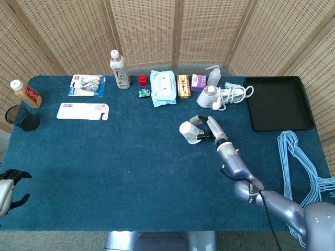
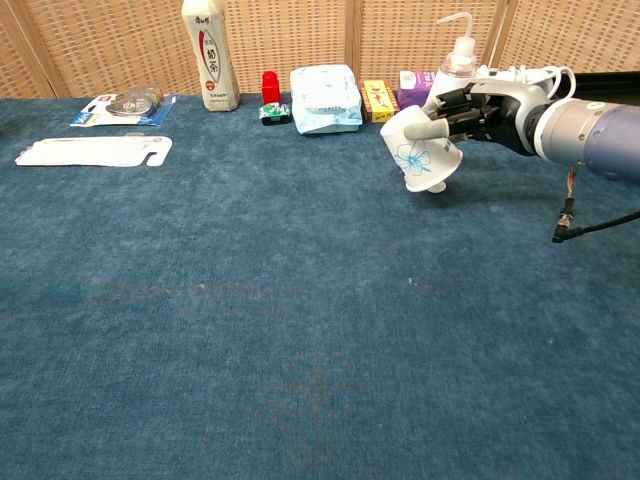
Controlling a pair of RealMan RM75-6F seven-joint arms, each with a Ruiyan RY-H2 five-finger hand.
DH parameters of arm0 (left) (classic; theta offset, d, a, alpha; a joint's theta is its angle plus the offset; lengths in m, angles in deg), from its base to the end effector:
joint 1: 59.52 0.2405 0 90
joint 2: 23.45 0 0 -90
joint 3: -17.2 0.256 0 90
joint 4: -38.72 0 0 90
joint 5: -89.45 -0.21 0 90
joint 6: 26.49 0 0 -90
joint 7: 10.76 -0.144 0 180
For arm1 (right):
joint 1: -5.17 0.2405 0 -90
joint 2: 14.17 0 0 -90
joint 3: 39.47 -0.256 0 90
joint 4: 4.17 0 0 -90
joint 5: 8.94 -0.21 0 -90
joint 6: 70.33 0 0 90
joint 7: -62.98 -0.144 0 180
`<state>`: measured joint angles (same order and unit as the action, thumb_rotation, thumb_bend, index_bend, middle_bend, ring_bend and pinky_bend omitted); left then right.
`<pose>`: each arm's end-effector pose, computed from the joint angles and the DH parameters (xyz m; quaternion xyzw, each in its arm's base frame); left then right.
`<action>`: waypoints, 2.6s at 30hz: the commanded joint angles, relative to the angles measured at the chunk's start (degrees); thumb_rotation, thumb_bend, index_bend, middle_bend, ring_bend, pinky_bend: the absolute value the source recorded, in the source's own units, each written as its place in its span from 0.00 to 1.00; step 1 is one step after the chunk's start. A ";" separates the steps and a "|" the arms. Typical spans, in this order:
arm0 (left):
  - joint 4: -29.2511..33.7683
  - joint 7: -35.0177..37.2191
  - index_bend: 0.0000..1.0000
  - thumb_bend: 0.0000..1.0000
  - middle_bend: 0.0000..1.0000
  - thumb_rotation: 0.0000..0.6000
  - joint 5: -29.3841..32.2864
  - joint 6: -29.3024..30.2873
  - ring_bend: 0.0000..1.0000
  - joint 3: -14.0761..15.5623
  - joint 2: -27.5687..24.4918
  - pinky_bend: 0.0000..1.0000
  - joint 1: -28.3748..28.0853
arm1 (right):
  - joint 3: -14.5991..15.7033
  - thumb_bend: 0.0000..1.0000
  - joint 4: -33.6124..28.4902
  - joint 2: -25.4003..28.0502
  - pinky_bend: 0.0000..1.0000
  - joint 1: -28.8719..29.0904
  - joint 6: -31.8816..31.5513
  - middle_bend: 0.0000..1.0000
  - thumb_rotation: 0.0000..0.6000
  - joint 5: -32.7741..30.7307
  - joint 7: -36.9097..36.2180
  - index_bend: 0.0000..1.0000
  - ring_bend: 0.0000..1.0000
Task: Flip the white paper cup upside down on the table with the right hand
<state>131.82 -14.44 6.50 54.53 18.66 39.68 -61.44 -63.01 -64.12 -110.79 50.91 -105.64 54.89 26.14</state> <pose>-0.3349 0.1465 0.1473 -0.6074 -0.4350 -0.2996 0.5934 -0.1712 -0.4255 -0.0234 0.4681 -0.6912 0.4856 0.2595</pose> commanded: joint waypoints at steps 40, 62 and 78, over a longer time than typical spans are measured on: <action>0.66 -0.15 0.37 0.23 0.38 0.95 -0.52 0.13 0.25 0.07 -0.35 0.28 0.12 | 4.34 0.27 15.86 -6.44 0.07 -0.10 -9.04 0.18 0.82 8.57 -4.30 0.14 0.22; 0.26 0.01 0.37 0.23 0.38 0.94 -1.47 1.11 0.25 -0.11 0.35 0.28 0.15 | 7.45 0.27 -24.50 14.90 0.16 -15.26 -29.63 0.31 0.83 5.39 24.19 0.38 0.29; -2.71 -0.58 0.37 0.23 0.38 0.95 -2.05 3.99 0.25 -0.40 2.60 0.28 1.41 | 18.44 0.27 -36.25 19.81 0.23 -27.34 -49.14 0.38 0.83 13.52 55.19 0.47 0.36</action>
<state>129.23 -14.98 4.53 58.37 18.30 42.17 -60.11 -46.32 -98.59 -92.22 25.55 -153.01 67.04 78.89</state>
